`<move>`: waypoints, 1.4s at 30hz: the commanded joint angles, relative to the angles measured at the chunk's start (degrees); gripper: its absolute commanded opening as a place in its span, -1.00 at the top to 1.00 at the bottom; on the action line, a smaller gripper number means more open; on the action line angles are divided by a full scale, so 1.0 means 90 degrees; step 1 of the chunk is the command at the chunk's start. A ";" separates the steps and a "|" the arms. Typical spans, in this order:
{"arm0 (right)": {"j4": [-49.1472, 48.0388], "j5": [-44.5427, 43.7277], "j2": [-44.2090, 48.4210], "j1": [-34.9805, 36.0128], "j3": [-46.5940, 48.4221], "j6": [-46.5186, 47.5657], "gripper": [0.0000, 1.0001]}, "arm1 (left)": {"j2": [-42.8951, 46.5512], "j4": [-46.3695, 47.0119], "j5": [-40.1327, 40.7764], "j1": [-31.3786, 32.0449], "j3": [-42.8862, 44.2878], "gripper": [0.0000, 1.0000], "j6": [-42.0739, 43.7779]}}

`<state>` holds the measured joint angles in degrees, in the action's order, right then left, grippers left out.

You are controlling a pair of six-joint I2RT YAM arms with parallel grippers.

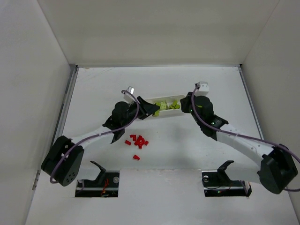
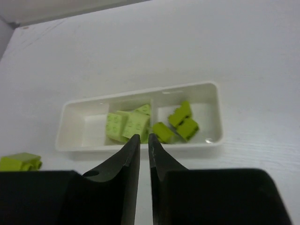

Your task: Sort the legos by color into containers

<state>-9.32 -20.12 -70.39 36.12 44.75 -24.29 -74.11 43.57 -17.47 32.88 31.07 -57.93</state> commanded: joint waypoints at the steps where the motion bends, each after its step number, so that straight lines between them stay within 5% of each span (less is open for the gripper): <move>1: -0.0624 -0.0664 0.0739 -0.0345 -0.0859 -0.0347 0.63 | -0.0456 -0.0650 0.0856 0.0383 0.0862 0.57 0.1259; 10: -0.1230 -0.0919 0.1229 -0.1088 -0.1916 -0.1119 -0.04 | -0.2574 -0.1589 0.1706 0.0931 0.3157 0.57 0.2608; 21: -0.1396 -0.0890 0.1834 -0.1176 -0.2267 -0.1304 -0.11 | -0.4265 -0.2448 0.2068 0.1175 0.5160 0.49 0.3467; 26: -0.1406 -0.0802 0.1816 -0.1196 -0.2287 -0.1373 -0.12 | -0.4568 -0.2604 0.2176 0.1341 0.5629 0.23 0.3771; 34: -0.1386 -0.0704 0.1640 -0.1176 -0.2209 -0.1392 -0.12 | -0.3965 -0.2673 0.2215 0.1371 0.5309 -0.11 0.3869; 42: -0.1240 -0.0236 0.1250 -0.0650 -0.1780 -0.0963 0.38 | -0.1399 -0.2536 0.2731 0.1283 0.2646 0.45 0.3654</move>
<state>-18.50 -24.93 -57.25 27.59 25.10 -35.16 -96.79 19.11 4.01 44.60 60.90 -24.69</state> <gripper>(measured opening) 0.326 0.289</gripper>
